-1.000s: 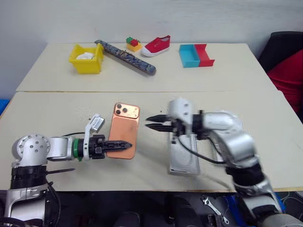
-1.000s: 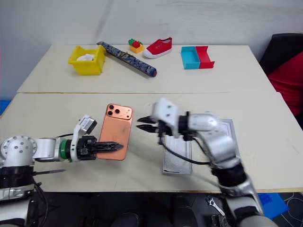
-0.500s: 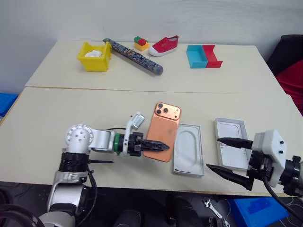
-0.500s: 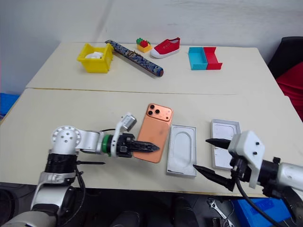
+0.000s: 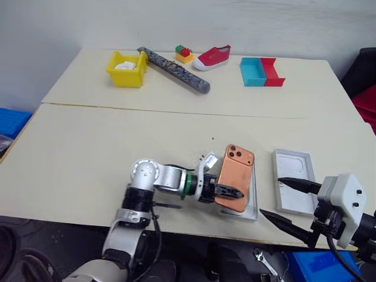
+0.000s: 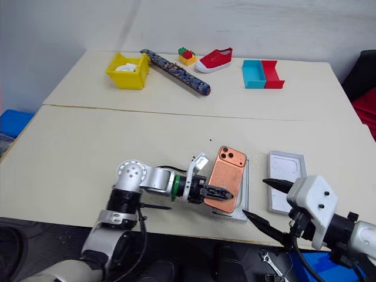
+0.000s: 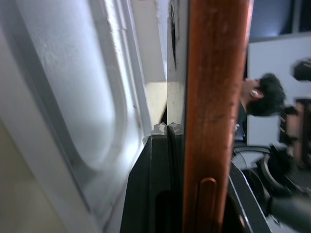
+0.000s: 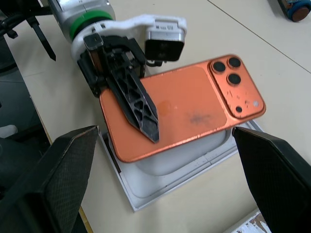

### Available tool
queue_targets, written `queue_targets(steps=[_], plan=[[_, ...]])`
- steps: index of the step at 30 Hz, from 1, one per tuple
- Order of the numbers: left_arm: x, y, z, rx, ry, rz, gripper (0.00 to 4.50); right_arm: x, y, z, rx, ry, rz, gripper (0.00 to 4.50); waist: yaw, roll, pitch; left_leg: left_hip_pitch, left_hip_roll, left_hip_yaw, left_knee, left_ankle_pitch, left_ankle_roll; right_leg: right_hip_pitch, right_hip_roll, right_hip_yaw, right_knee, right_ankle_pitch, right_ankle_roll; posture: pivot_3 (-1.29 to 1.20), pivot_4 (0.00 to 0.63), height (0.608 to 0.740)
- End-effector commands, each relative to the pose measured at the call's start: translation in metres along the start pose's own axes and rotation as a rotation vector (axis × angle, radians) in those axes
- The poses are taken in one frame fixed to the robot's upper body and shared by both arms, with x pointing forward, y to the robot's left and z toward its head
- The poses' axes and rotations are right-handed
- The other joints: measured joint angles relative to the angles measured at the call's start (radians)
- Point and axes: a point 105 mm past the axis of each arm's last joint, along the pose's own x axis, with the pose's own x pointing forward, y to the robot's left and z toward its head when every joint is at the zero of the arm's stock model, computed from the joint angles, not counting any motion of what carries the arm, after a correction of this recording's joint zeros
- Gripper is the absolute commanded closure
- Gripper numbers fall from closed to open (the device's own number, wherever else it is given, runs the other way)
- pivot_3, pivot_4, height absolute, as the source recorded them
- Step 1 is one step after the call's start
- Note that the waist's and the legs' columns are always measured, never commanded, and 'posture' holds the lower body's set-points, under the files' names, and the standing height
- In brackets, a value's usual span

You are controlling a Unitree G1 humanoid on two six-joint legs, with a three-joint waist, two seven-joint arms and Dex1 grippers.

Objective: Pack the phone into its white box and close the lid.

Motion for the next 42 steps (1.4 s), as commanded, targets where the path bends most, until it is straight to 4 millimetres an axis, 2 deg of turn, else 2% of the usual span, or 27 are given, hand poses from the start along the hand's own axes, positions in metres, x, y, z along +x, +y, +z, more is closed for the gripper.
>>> queue_targets(steps=[1,5,13,15,17,27,28,37,42], plan=[[0.003,-0.010,0.004,0.009,-0.015,-0.031,4.39,-0.002,0.004,0.005,-0.044,-0.011,-0.007,0.00,0.000,0.000,0.000,0.000,0.000,0.000,0.000,0.000,0.000,0.000,0.000,0.000,0.000,0.000,0.000,0.00,0.150,0.740],[0.009,-0.014,0.003,0.000,0.008,-0.049,4.39,-0.002,0.003,0.005,-0.045,-0.008,-0.011,0.00,0.000,0.000,0.000,0.000,0.000,0.000,0.001,0.000,0.000,0.000,0.000,0.000,0.001,0.000,0.000,0.00,0.150,0.740],[0.018,-0.010,0.002,-0.058,0.033,-0.048,4.39,-0.001,0.002,0.006,-0.051,-0.011,-0.020,0.00,0.001,0.000,0.000,0.000,0.000,0.000,0.002,0.000,0.000,0.000,0.000,0.000,0.001,0.000,0.000,0.00,0.150,0.740],[0.018,-0.010,0.003,-0.062,0.036,-0.048,3.67,-0.001,0.002,0.006,-0.050,-0.012,-0.022,0.00,0.001,0.000,0.000,0.000,0.000,0.000,0.002,0.000,0.000,0.001,0.000,0.000,0.001,0.000,0.000,0.00,0.150,0.740],[0.018,-0.011,0.003,-0.053,0.045,-0.046,3.21,0.000,0.002,0.005,-0.049,-0.011,-0.025,0.00,0.001,0.000,0.000,0.000,0.000,0.000,0.002,0.000,0.000,0.001,0.000,0.000,0.001,0.000,0.000,0.00,0.150,0.740],[0.009,-0.027,0.006,0.030,0.096,-0.097,0.17,0.004,0.002,0.002,-0.043,-0.020,-0.031,0.00,-0.003,0.000,0.000,0.000,0.000,0.000,0.003,0.000,-0.001,0.001,0.000,0.000,0.002,0.000,0.000,0.00,0.150,0.740],[0.008,-0.029,0.007,0.041,0.100,-0.097,0.02,0.005,0.002,0.001,-0.043,-0.022,-0.030,0.00,-0.003,0.000,0.000,0.000,0.000,0.000,0.004,0.000,-0.001,0.001,0.000,0.000,0.002,0.000,0.000,0.00,0.150,0.740],[0.002,-0.029,0.010,0.129,0.160,0.006,0.02,0.012,0.001,0.001,-0.053,-0.050,-0.039,0.00,-0.004,0.000,0.000,0.000,0.000,0.000,0.005,-0.001,-0.001,0.001,0.000,0.000,0.003,0.000,0.000,0.00,0.150,0.740],[0.002,-0.040,0.016,0.162,0.173,0.000,0.02,0.013,0.002,-0.002,-0.056,-0.053,-0.044,0.00,-0.004,0.000,0.000,0.000,0.000,0.000,0.006,-0.001,-0.001,0.001,0.000,0.000,0.003,0.000,0.000,0.00,0.150,0.740]])
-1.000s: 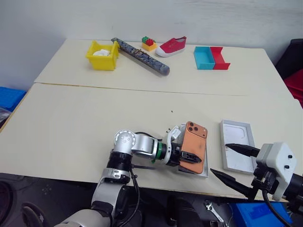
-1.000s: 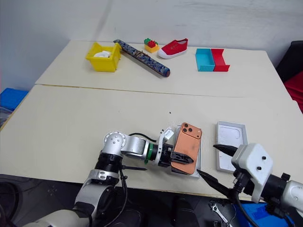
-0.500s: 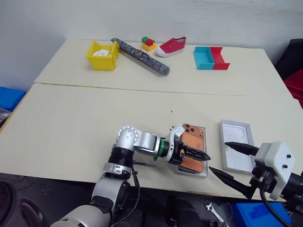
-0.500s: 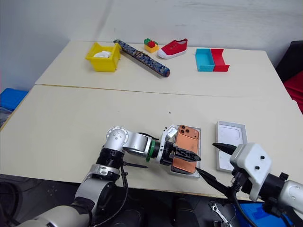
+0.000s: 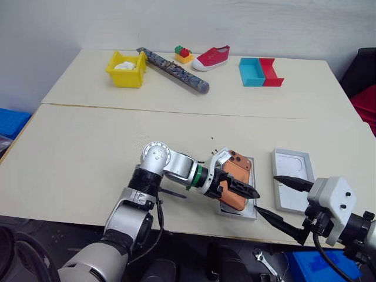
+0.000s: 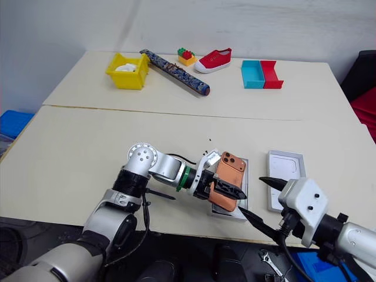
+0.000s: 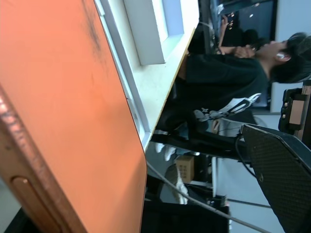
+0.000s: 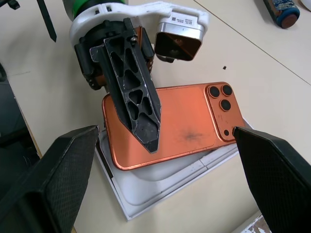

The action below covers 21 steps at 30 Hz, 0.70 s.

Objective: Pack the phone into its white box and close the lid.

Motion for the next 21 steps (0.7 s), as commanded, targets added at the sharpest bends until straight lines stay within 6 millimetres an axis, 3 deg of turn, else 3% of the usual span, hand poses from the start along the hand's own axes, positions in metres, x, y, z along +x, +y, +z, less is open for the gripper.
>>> queue_targets(steps=[1,10,21], plan=[[0.001,-0.021,0.007,0.059,0.018,-0.050,0.02,0.000,0.000,0.004,-0.029,-0.026,-0.018,0.00,0.000,0.000,0.000,0.000,0.000,0.000,0.000,0.000,0.000,0.000,0.000,0.000,0.000,0.000,0.000,0.00,0.150,0.740],[0.001,-0.016,-0.006,0.211,0.103,0.069,0.02,0.000,0.001,0.002,-0.033,-0.034,-0.022,0.00,-0.002,0.000,0.000,0.000,0.000,0.000,0.001,0.000,-0.001,0.000,0.000,0.000,0.000,0.000,0.000,0.00,0.150,0.740],[0.001,-0.031,-0.002,0.249,0.099,-0.018,0.02,0.003,0.000,0.001,-0.036,-0.041,-0.022,0.00,-0.002,0.000,0.000,-0.001,0.000,0.000,0.002,0.000,-0.001,0.000,0.000,0.000,0.000,0.000,0.000,0.00,0.150,0.740]])
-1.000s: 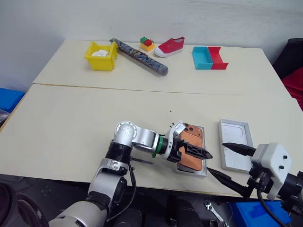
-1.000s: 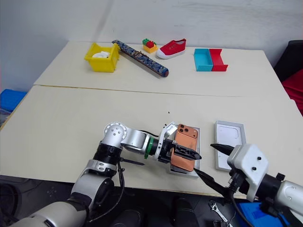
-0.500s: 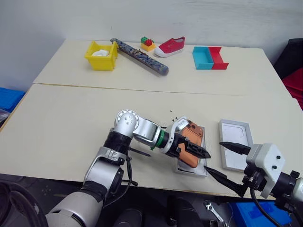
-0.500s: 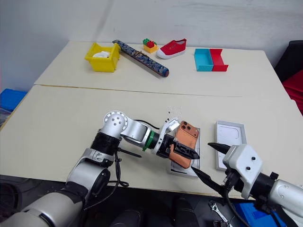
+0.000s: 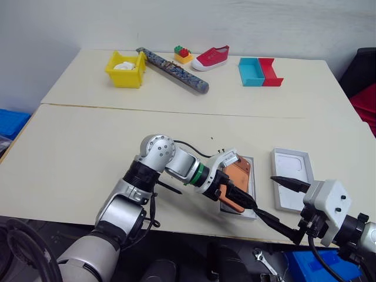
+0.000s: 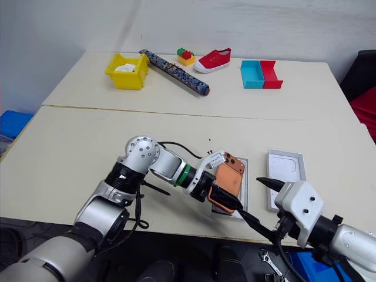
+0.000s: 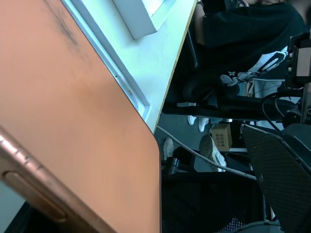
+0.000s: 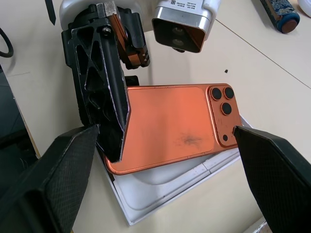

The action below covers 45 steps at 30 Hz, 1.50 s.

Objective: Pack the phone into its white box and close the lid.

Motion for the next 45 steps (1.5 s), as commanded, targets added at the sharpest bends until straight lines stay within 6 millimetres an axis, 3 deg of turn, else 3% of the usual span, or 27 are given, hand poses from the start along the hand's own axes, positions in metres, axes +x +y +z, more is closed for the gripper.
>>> queue_targets(steps=[1,9,16,27,32,36,40,45], plan=[[0.002,-0.017,0.010,0.077,-0.020,-0.042,0.02,0.001,0.000,0.002,-0.009,-0.018,-0.005,0.00,0.000,0.000,0.000,0.000,0.000,0.000,0.000,0.000,0.000,0.000,0.000,0.000,0.000,0.000,0.000,0.00,0.150,0.740],[-0.002,-0.024,0.003,0.180,0.007,-0.070,0.02,0.001,-0.001,0.002,-0.009,-0.022,-0.009,0.00,-0.002,0.000,0.000,0.000,0.000,0.000,0.000,0.000,0.000,0.000,0.000,0.000,0.000,0.000,0.000,0.00,0.150,0.740],[-0.011,-0.015,0.002,0.190,0.000,-0.038,0.02,0.000,-0.001,0.001,-0.008,-0.019,-0.010,0.00,-0.001,0.000,0.000,-0.001,0.000,0.000,0.000,0.000,0.000,0.000,0.000,0.000,0.000,0.000,0.000,0.00,0.150,0.740],[-0.059,-0.010,0.005,0.193,-0.070,-0.033,0.02,-0.003,-0.003,-0.008,0.007,0.029,0.000,0.00,-0.004,0.000,0.000,-0.001,0.000,-0.001,0.001,0.000,0.000,0.000,0.000,0.000,0.000,0.000,0.000,0.00,0.150,0.740],[-0.091,-0.003,0.013,0.354,-0.212,-0.005,0.02,-0.003,-0.007,-0.018,0.069,0.098,-0.058,0.00,-0.009,0.001,0.000,-0.001,0.000,-0.001,0.001,0.000,0.000,0.000,0.000,0.000,0.000,0.000,0.000,0.00,0.150,0.740],[-0.117,0.001,0.003,0.644,-0.286,0.018,0.02,-0.002,-0.026,-0.031,0.215,0.162,-0.255,0.00,-0.018,0.002,0.001,-0.001,0.001,-0.001,0.001,0.000,0.000,0.000,0.000,-0.001,0.000,0.000,-0.001,0.00,0.150,0.740],[-0.128,0.005,-0.014,0.829,-0.264,0.015,0.02,0.005,-0.038,-0.040,0.331,0.190,-0.406,0.00,-0.017,0.002,0.001,-0.002,0.001,-0.001,0.002,0.000,0.000,0.000,0.000,-0.001,0.000,0.001,-0.002,0.00,0.150,0.740],[-0.131,0.006,-0.013,0.931,-0.300,0.053,0.02,0.017,-0.055,-0.057,0.472,0.214,-0.551,0.00,-0.009,0.003,0.001,-0.003,0.001,-0.001,0.002,-0.001,0.003,0.000,0.000,-0.001,-0.001,0.001,-0.002,0.00,0.150,0.740]])
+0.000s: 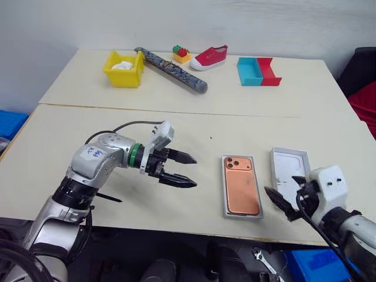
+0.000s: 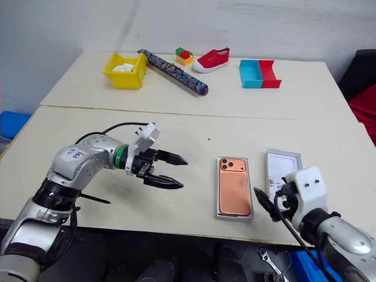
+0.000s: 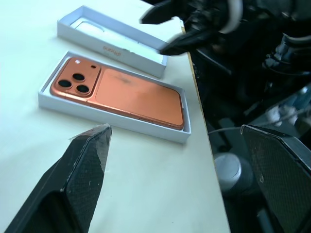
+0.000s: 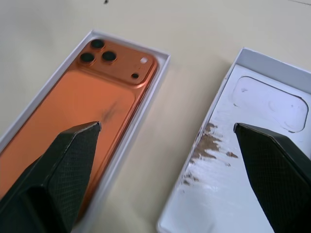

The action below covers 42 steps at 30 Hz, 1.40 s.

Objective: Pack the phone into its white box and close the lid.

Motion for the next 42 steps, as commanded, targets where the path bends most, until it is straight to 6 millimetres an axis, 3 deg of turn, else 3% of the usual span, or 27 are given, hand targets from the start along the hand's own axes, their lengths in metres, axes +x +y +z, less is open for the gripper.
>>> queue_targets(steps=[1,5,12,15,22,26,32,40,42], plan=[[-0.004,-0.001,0.015,0.110,-0.039,0.019,0.02,0.012,-0.014,-0.007,0.055,0.049,-0.108,0.00,0.001,0.000,0.000,0.000,0.000,0.000,0.000,0.000,0.001,0.000,0.000,0.000,0.000,0.000,0.000,0.00,0.150,0.740],[-0.006,-0.001,0.020,0.146,-0.060,0.031,0.02,0.032,-0.027,-0.007,0.096,0.064,-0.168,0.00,-0.004,0.001,0.000,-0.001,0.000,0.001,0.000,0.000,0.002,-0.001,0.000,0.000,-0.001,0.000,0.001,0.00,0.150,0.740],[-0.006,-0.003,0.023,0.177,-0.077,0.049,0.02,0.063,-0.023,-0.009,0.130,0.080,-0.156,0.00,-0.021,0.002,0.000,-0.002,0.000,0.000,0.000,0.000,0.002,-0.002,0.001,0.000,0.001,0.000,0.001,0.00,0.150,0.740],[-0.005,-0.003,0.027,0.190,-0.099,0.069,0.00,0.068,-0.023,-0.014,0.131,0.090,-0.160,0.64,-0.021,0.002,0.000,-0.002,0.000,0.000,0.000,0.000,0.002,-0.002,0.001,-0.001,0.001,0.000,0.001,0.00,0.150,0.740],[-0.005,-0.004,0.027,0.203,-0.097,0.095,0.00,0.069,-0.024,-0.017,0.114,0.097,-0.165,3.13,-0.024,0.002,0.000,-0.002,0.000,0.000,0.000,0.000,0.002,-0.002,0.001,-0.001,0.001,0.000,0.001,0.00,0.150,0.740],[-0.005,-0.003,0.023,0.199,-0.090,0.100,0.00,0.059,-0.022,-0.014,0.102,0.087,-0.165,4.40,-0.023,0.002,0.000,-0.002,0.000,0.000,0.000,0.000,0.002,-0.002,0.001,-0.001,0.001,0.000,0.001,0.00,0.150,0.740],[-0.005,-0.001,0.019,0.196,-0.082,0.107,0.00,0.036,-0.016,0.004,0.122,0.022,-0.099,4.40,-0.019,0.002,0.000,-0.002,0.000,0.000,0.001,0.000,0.002,-0.002,0.001,-0.001,0.001,0.001,0.001,0.00,0.150,0.740],[-0.007,0.004,0.012,0.184,-0.039,0.106,0.00,0.010,0.048,0.054,0.289,-0.130,0.444,4.40,-0.027,0.004,0.001,-0.002,0.002,-0.001,0.000,0.000,0.002,-0.002,0.002,-0.001,0.001,0.001,0.001,0.00,0.150,0.740],[-0.009,0.006,0.009,0.183,-0.025,0.112,0.00,0.002,0.070,0.064,0.407,-0.141,0.600,4.40,-0.027,0.005,0.001,-0.002,0.001,-0.001,0.000,0.000,0.002,-0.002,0.002,-0.002,0.002,0.001,0.001,0.00,0.150,0.740]])
